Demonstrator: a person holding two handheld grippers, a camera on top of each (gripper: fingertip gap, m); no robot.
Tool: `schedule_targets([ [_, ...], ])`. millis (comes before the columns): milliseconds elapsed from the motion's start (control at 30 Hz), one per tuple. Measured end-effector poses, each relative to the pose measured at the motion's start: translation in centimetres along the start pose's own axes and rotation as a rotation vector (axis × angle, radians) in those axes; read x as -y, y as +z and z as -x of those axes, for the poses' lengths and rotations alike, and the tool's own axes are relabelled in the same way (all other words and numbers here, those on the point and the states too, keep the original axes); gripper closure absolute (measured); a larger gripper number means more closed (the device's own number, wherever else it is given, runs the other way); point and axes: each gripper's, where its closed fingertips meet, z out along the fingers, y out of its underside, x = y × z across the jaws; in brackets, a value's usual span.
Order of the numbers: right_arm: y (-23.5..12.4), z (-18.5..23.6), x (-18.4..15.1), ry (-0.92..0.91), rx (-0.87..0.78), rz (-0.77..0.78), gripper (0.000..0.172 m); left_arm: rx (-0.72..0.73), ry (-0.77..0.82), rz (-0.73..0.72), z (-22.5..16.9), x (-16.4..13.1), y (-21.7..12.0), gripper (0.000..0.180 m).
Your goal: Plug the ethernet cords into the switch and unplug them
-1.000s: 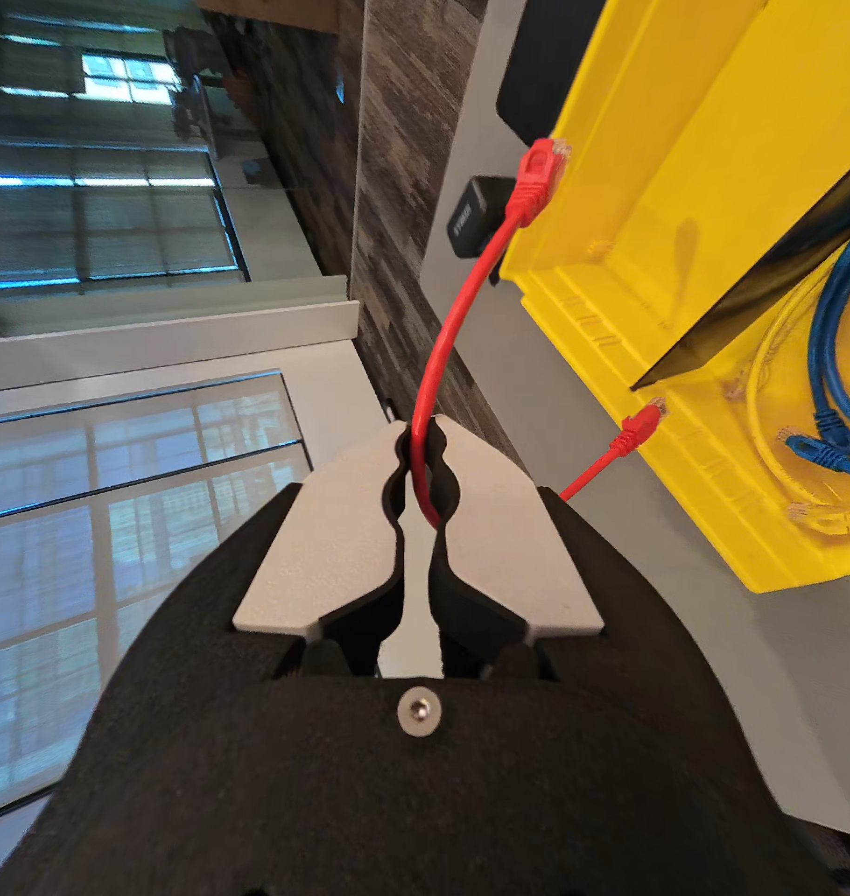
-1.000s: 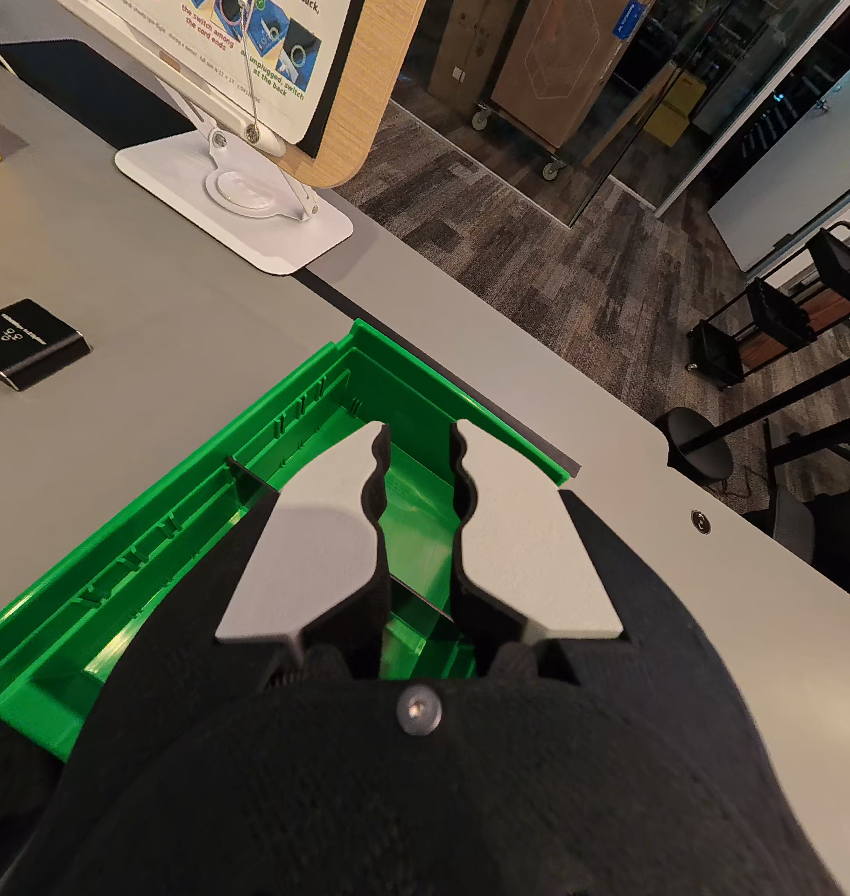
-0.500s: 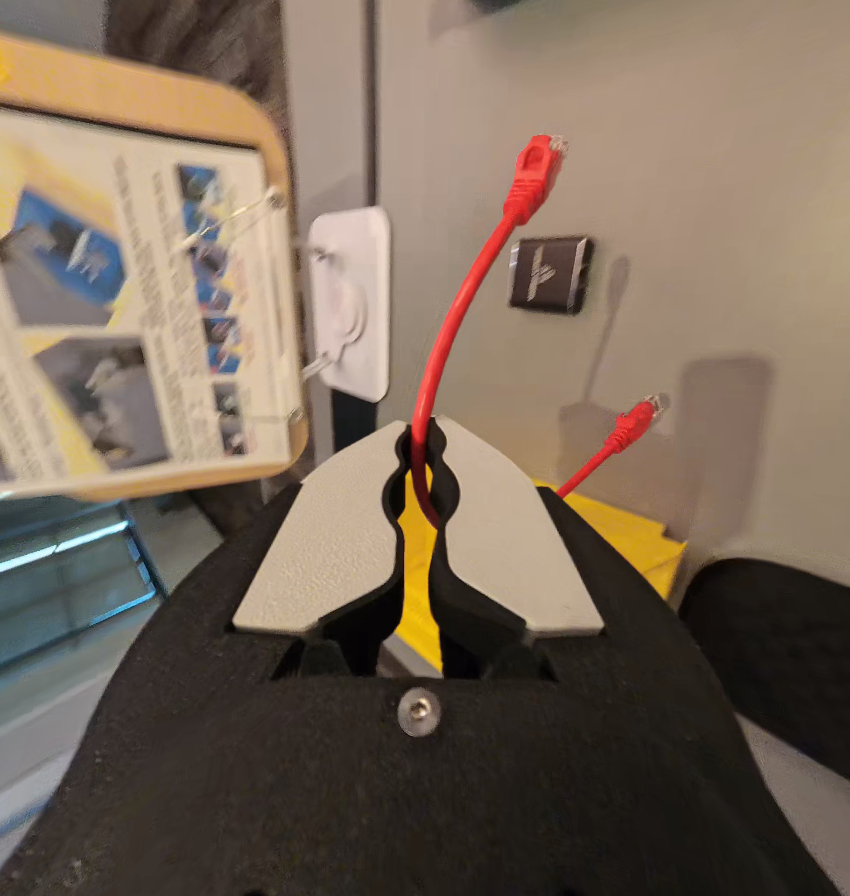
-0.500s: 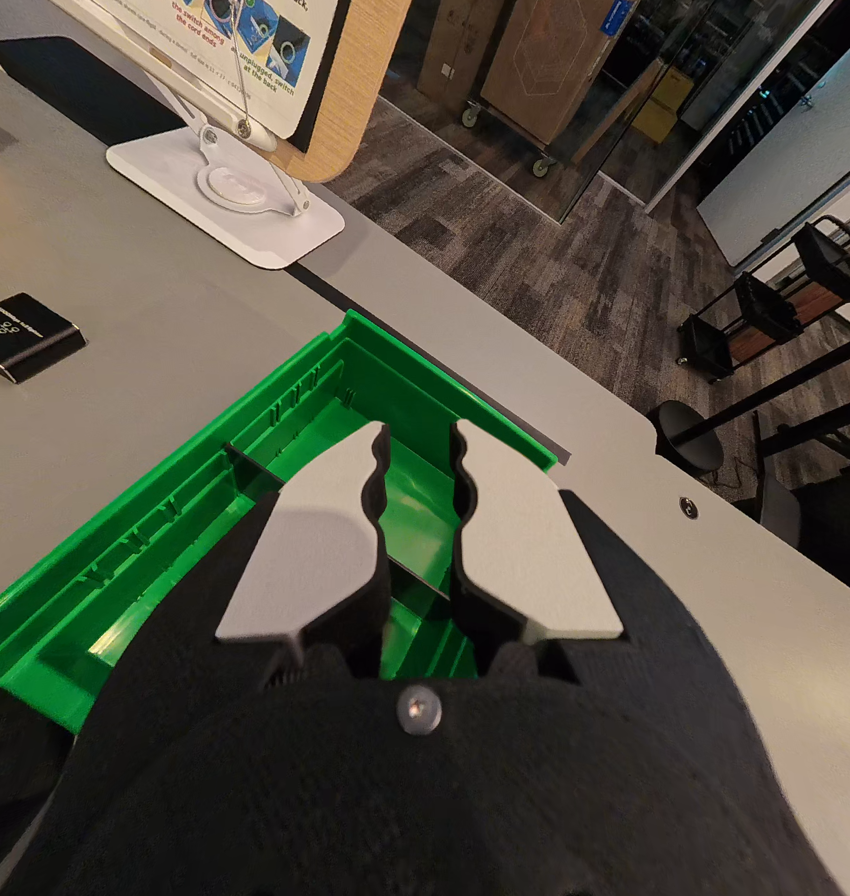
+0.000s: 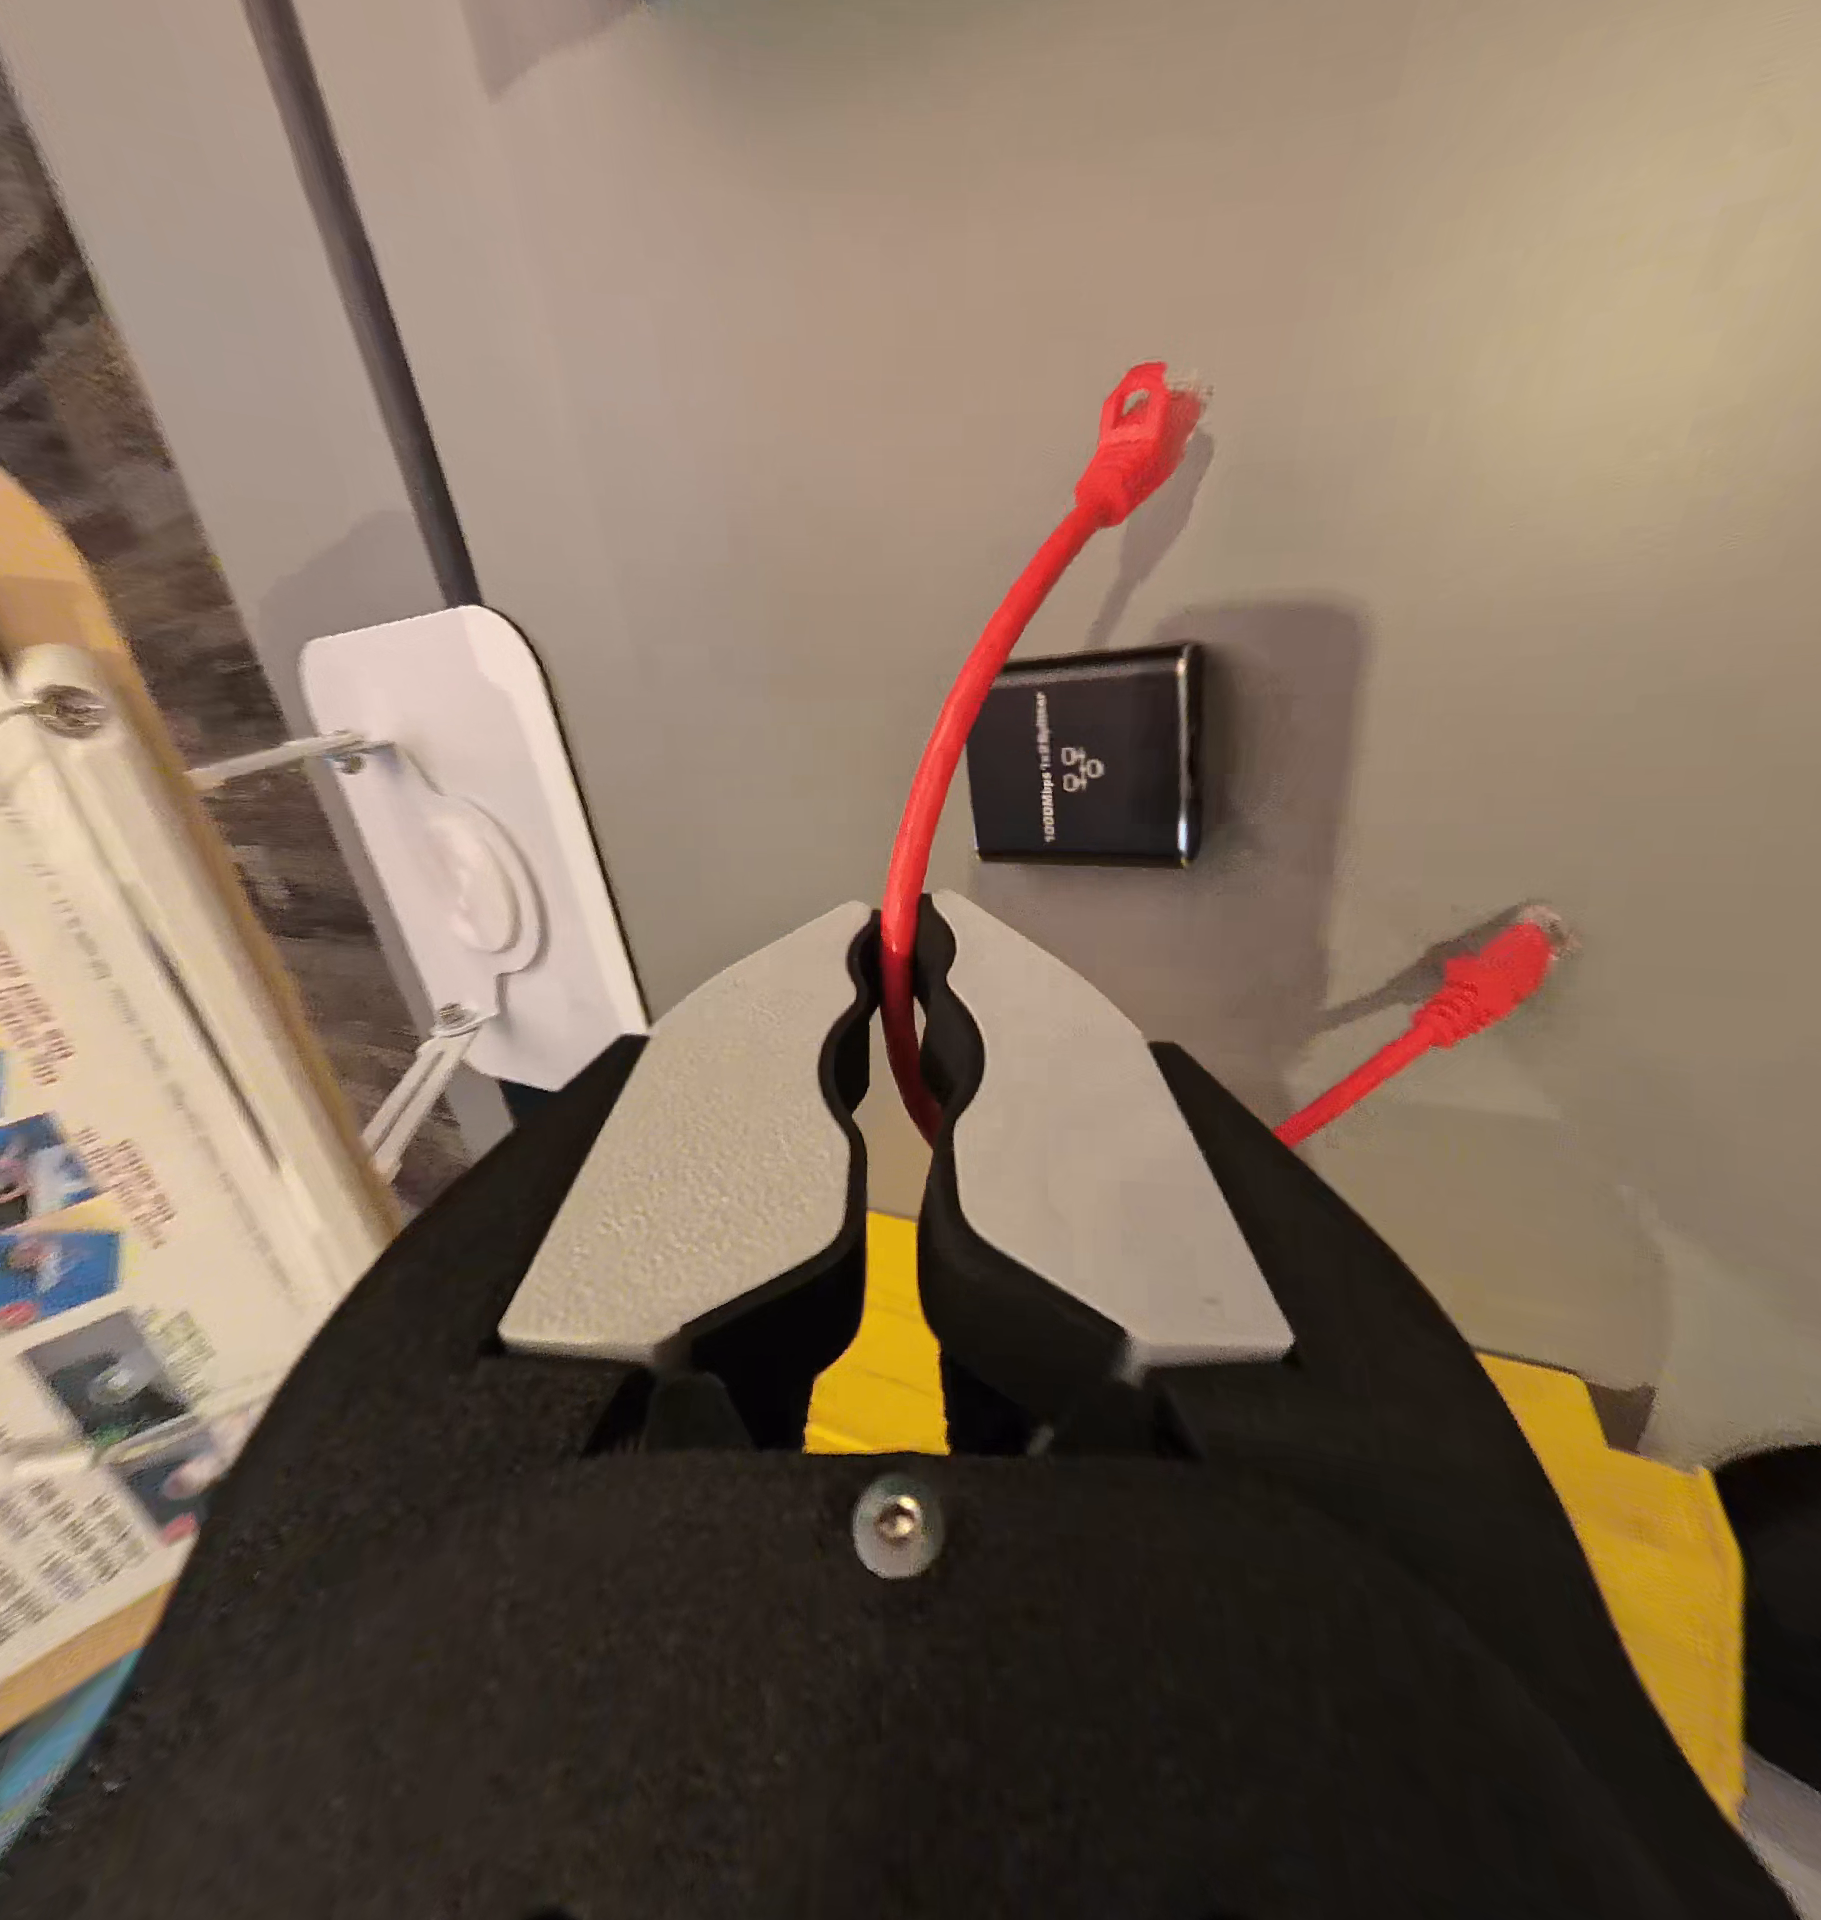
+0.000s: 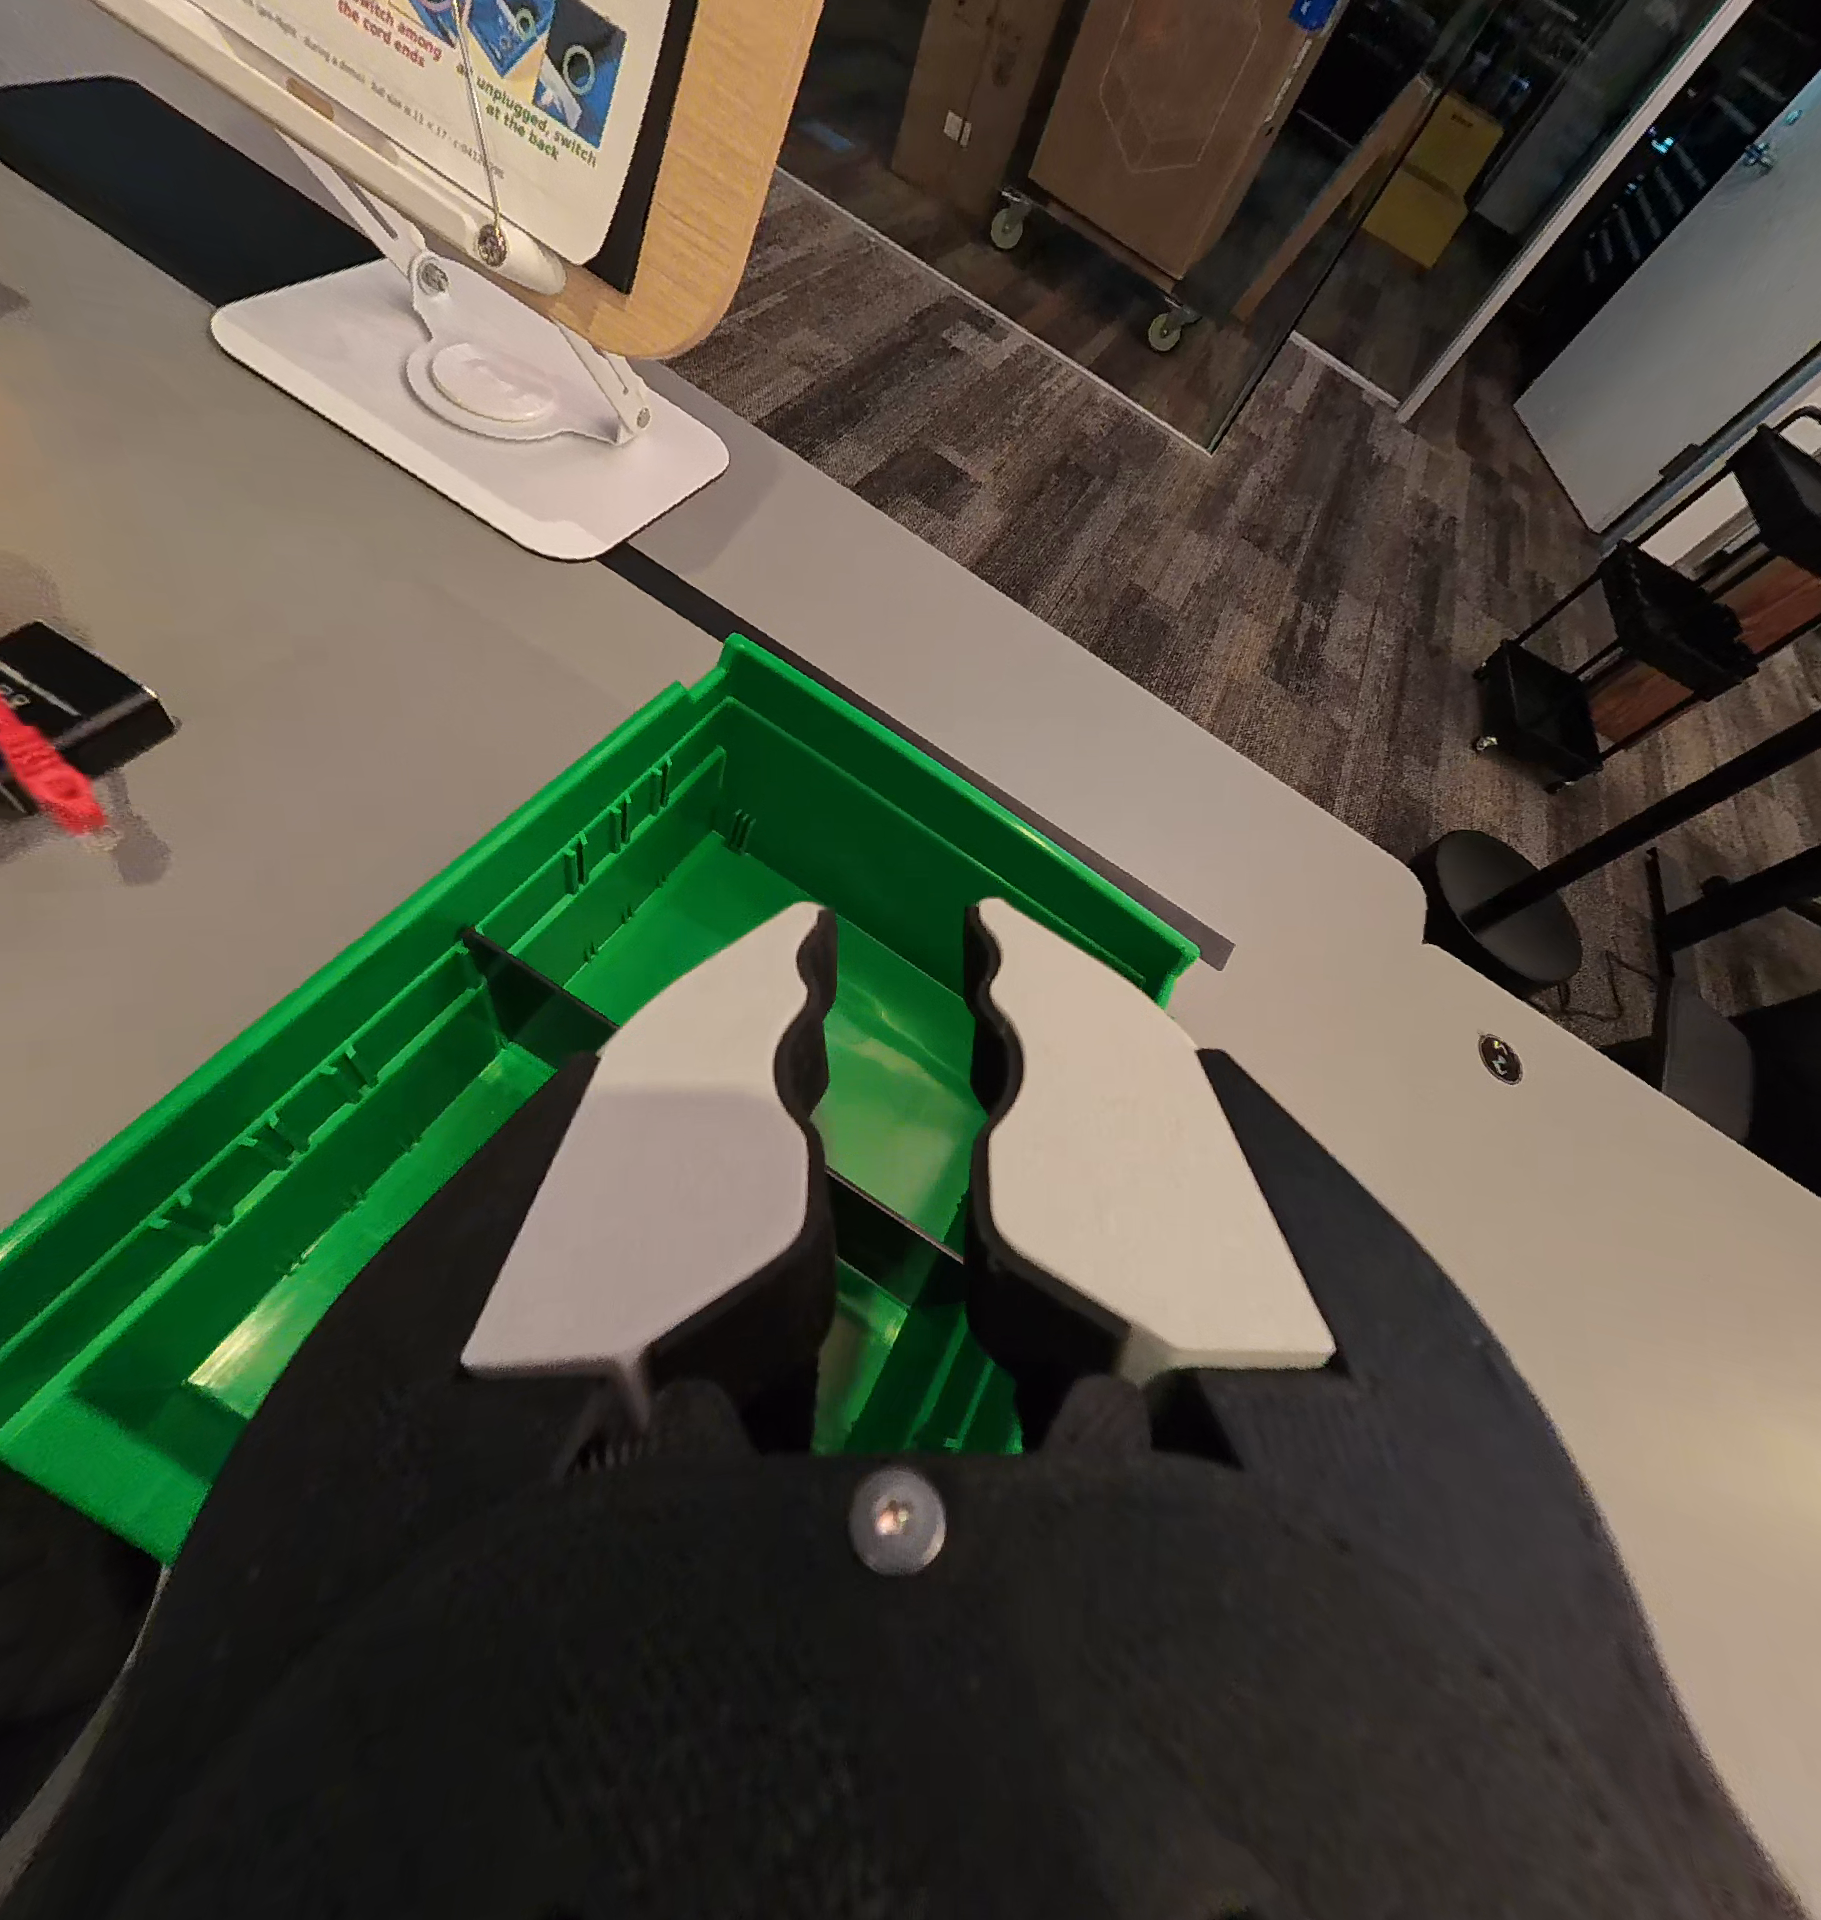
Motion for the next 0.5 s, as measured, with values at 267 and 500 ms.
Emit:
schedule_targets([
  [267, 0.0, -0.1, -0.2, 0.014, 0.006, -0.012, 0.147, -0.135, -0.018, 0.039, 1.1, -1.3, 7.1, 0.177],
  [500, 0.3, -0.1, -0.2, 0.023, 0.021, -0.014, 0.147, -0.178, -0.026, 0.058, 1.0, -1.8, 9.6, 0.178],
])
